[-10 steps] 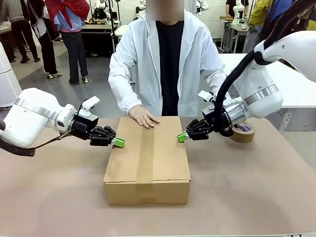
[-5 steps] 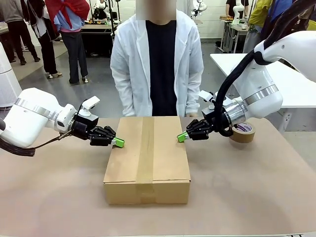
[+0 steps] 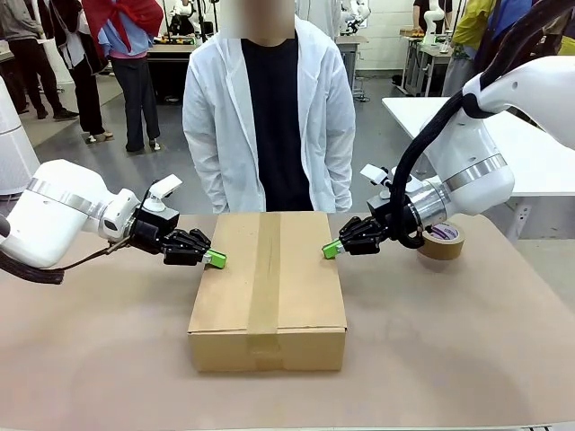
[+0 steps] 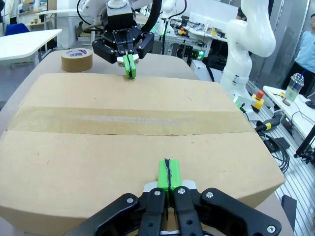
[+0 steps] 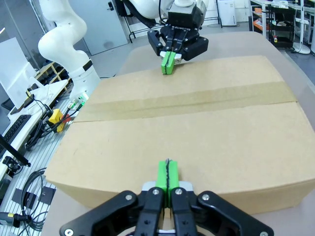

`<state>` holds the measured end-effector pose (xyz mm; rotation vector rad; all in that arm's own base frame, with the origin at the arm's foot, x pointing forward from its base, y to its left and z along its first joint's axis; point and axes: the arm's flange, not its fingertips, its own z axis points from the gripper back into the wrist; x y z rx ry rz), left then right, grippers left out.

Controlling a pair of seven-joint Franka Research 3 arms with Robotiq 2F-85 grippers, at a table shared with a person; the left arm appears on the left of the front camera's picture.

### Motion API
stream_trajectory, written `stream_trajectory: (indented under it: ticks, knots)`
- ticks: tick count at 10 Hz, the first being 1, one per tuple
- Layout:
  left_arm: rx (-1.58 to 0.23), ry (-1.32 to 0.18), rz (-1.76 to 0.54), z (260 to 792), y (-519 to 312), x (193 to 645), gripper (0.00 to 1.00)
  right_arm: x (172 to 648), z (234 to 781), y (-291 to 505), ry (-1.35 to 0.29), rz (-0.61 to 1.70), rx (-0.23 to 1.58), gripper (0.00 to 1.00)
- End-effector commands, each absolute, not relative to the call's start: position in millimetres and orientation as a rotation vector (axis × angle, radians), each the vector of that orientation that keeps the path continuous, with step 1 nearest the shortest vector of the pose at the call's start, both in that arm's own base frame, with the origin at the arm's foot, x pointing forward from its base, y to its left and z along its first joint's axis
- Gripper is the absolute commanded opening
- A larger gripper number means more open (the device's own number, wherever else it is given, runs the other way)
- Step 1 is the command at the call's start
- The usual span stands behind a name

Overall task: Wrap the clocks to prevent damage.
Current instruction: After the human seals the box with tape, release both hands from the side flaps of the Package Box.

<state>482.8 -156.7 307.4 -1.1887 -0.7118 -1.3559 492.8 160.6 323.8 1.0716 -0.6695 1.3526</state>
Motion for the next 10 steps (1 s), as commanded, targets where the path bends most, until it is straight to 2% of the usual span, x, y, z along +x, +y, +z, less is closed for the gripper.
stream_trajectory:
  ticks: [1, 4, 7, 9, 10]
  knots:
    - [-1.078, -0.668, -1.405, 367, -136, 472, 0.01, 479, 379, 150, -0.681, 1.377, 1.018, 0.01]
    - [-0.936, -0.594, -1.37, 460, -94, 446, 0.01, 457, 474, 117, -0.6, 1.319, 0.78, 0.01]
    - [-0.767, -0.59, -1.336, 533, -74, 398, 0.01, 422, 550, 86, -0.633, 1.245, 0.63, 0.01]
    - [-0.733, -0.593, -1.326, 541, -76, 386, 0.01, 425, 547, 87, -0.588, 1.26, 0.647, 0.01]
    - [-0.768, -0.62, -1.349, 546, -68, 401, 0.01, 424, 566, 80, -0.65, 1.264, 0.63, 0.01]
